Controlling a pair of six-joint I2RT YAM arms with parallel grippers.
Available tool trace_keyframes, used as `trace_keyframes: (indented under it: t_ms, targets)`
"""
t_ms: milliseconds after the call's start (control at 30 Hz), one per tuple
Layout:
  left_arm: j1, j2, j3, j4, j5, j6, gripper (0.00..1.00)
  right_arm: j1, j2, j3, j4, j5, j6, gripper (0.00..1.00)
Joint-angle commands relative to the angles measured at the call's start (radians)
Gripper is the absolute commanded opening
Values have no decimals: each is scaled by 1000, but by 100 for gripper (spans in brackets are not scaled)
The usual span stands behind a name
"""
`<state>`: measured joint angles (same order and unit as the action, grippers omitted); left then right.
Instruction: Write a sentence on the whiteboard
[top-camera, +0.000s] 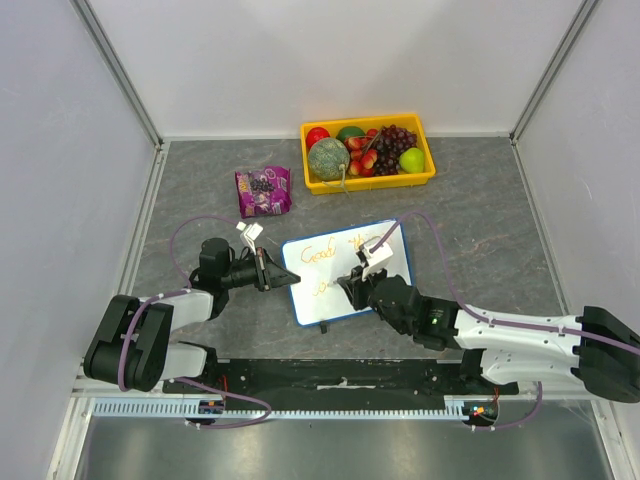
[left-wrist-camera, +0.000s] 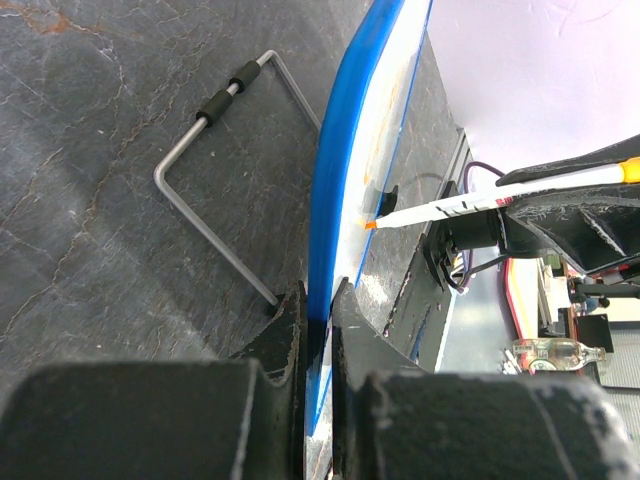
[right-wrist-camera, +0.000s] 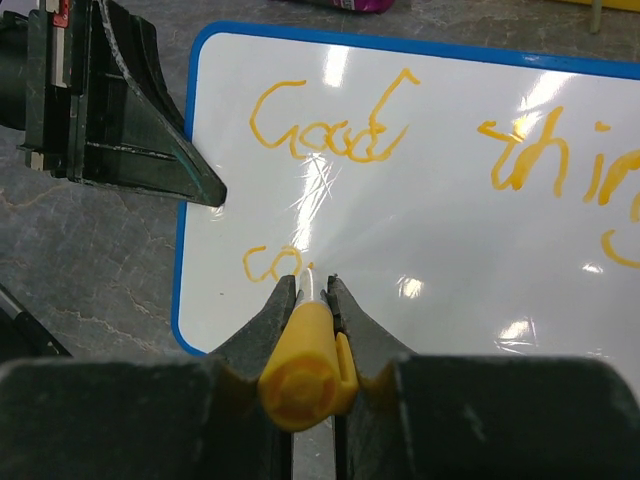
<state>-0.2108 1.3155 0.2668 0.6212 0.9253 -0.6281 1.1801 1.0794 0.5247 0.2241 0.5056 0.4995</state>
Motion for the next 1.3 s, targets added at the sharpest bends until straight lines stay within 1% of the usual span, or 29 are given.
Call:
trace_keyframes:
  t_ms: [0, 200, 833, 1267]
  targets:
    - [5, 16, 0, -89, -151, 50, 2, -5, -18, -32, -26, 11, 13, 0]
    - [4, 16, 0, -90, -151, 51, 2, -4, -38, -54, -32, -22, 33, 0]
    - [5, 13, -1, -89, -148, 51, 2, -8, -21, 0, 23, 68, -9, 0]
    - [5, 10, -1, -90, -149, 51, 2, -46, -42, -8, 43, 63, -7, 0]
